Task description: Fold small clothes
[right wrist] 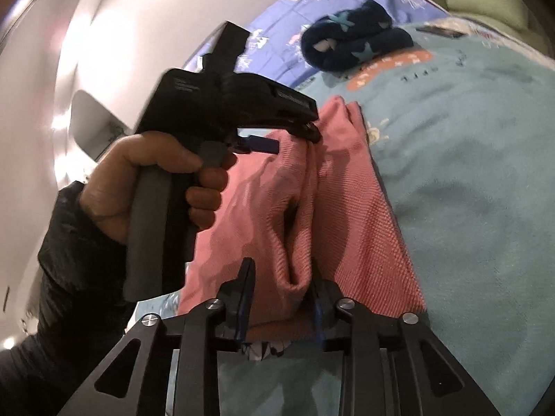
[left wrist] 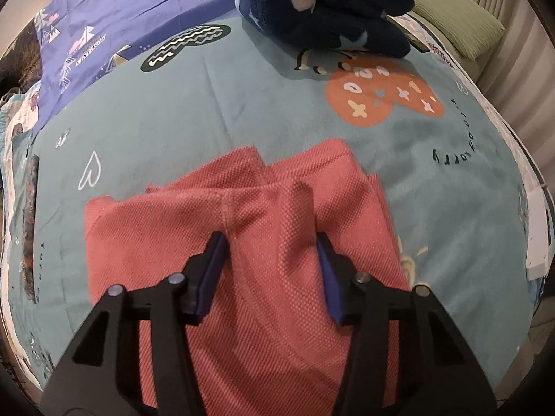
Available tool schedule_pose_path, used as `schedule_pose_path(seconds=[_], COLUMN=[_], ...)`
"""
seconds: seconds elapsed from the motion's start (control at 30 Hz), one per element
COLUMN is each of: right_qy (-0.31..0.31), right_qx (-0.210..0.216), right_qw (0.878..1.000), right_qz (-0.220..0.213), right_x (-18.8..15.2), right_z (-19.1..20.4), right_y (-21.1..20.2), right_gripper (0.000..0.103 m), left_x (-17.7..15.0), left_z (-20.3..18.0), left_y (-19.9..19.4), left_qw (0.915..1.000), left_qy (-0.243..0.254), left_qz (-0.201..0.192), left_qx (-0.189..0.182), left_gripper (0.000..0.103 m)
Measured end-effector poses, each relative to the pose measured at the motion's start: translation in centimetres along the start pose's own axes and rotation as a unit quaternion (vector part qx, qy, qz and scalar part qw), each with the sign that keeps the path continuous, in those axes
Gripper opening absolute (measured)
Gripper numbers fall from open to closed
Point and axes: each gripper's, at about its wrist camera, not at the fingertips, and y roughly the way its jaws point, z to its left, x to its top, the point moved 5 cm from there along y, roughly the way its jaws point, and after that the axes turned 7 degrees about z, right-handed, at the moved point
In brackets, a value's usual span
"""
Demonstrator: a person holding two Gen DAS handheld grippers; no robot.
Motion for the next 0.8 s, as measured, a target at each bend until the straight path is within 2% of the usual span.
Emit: schedule_pose_path(seconds=[0.13, 0.2, 0.23, 0.27, 0.33, 0.4, 0.43, 0.5, 0.6, 0.7, 0.8], right_qy=[0.005, -0.013, -0.020, -0.030, -0.061, -0.087, -0.092, -0.098, -0.096, -0.091, -0.066], right_qx=[-0.002, -0.017, -0.021, -0.022, -0.029, -0.032, -0.030, -0.027, -0.030, -0.042, -0.055], right_qw=[1.000, 1.000, 0.999, 0.998, 0.995, 0.992, 0.991, 0.990, 0.988, 0.987, 0.990], right_qz=[-0.008, -0.023, -0.031, -0.042, -0.068, -0.084, -0.088, -0.096, -0.113, -0.123, -0.116], right_x=[0.8, 1.1, 1.2, 1.1, 1.0, 0.9, 0.9, 0.8, 0.9, 1.2, 1.3], right_z=[0.0, 0.6, 0.9, 1.3, 2.4, 3.6, 3.9, 4.3, 4.3, 3.8, 2.0], right_y=[0.3, 0.0, -0.3, -0.7, -1.9, -2.8, -3.0, -3.7, -4.7, -5.4, -5.5], right_gripper=[0.025, 0.006, 0.006, 0.006, 0.005, 0.005, 0.005, 0.005, 0.005, 0.005, 0.005], left_x=[0.6, 0.9, 0.9, 0.9, 0.9, 0.8, 0.7, 0.7, 0.9, 1.2, 1.6], left_z=[-0.1, 0.2, 0.3, 0.8, 1.9, 3.0, 3.3, 3.1, 1.7, 0.1, -1.8], left_y=[0.8, 0.9, 0.7, 0.2, -0.8, -2.1, -3.0, -4.5, -5.7, -5.4, -4.2], left_qw=[1.0000, 1.0000, 0.9999, 0.9995, 0.9964, 0.9902, 0.9888, 0.9879, 0.9877, 0.9875, 0.9896], left_qy=[0.002, -0.007, -0.010, -0.021, -0.044, -0.068, -0.069, -0.054, -0.033, -0.022, -0.006], left_qz=[0.005, 0.002, 0.000, -0.008, -0.021, -0.031, -0.042, -0.065, -0.079, -0.073, -0.064], left_qx=[0.006, 0.002, -0.004, -0.023, -0.070, -0.118, -0.126, -0.130, -0.131, -0.138, -0.129], left_gripper=[0.055, 0.041, 0.031, 0.015, 0.009, 0.009, 0.009, 0.009, 0.009, 0.009, 0.009])
